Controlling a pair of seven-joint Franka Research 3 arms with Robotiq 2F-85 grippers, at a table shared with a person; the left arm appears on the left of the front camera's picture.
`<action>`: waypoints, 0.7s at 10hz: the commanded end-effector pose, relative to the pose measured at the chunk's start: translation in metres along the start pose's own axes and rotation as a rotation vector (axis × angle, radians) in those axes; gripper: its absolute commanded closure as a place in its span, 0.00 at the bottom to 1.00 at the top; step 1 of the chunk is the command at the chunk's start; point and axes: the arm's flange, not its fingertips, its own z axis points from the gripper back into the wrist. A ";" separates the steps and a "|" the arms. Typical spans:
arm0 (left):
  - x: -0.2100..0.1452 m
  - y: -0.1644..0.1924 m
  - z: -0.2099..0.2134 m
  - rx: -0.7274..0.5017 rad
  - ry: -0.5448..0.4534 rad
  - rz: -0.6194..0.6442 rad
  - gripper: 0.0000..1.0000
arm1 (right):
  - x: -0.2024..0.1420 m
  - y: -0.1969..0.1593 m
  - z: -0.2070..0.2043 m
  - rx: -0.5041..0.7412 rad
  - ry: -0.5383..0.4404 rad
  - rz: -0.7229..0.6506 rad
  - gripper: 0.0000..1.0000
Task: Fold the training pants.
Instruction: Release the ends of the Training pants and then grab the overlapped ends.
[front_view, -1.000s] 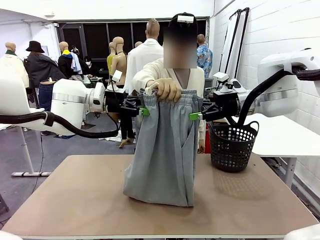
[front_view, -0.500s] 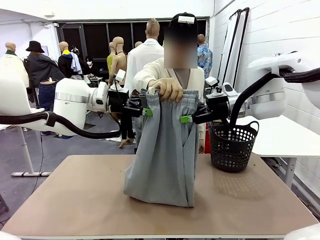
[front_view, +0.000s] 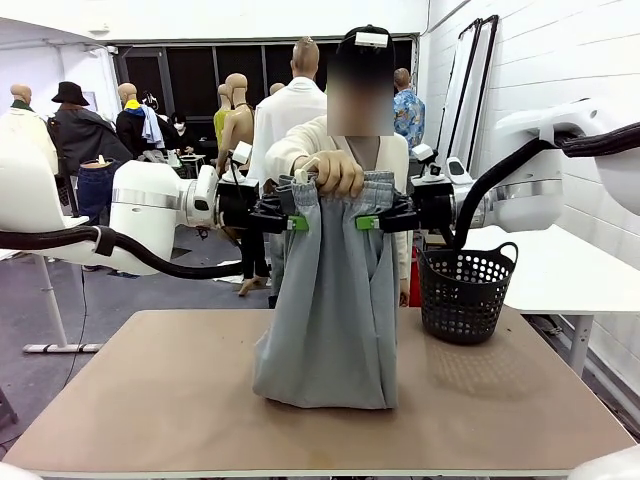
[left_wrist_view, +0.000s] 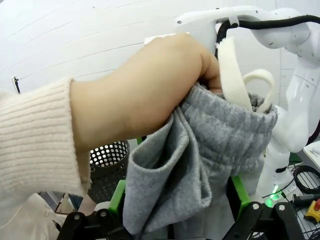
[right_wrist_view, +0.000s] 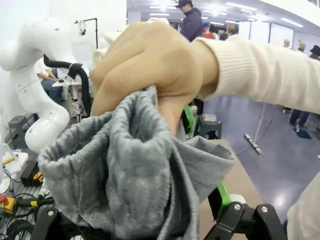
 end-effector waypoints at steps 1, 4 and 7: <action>0.000 -0.001 -0.007 0.049 -0.033 0.046 0.00 | 0.001 -0.011 -0.014 -0.016 -0.029 0.013 0.00; 0.003 0.004 -0.017 0.053 -0.039 0.057 0.00 | 0.000 -0.021 -0.022 -0.007 -0.025 0.017 0.00; 0.000 0.009 -0.022 0.080 -0.017 0.072 0.00 | -0.002 -0.022 -0.026 0.007 -0.023 0.025 0.00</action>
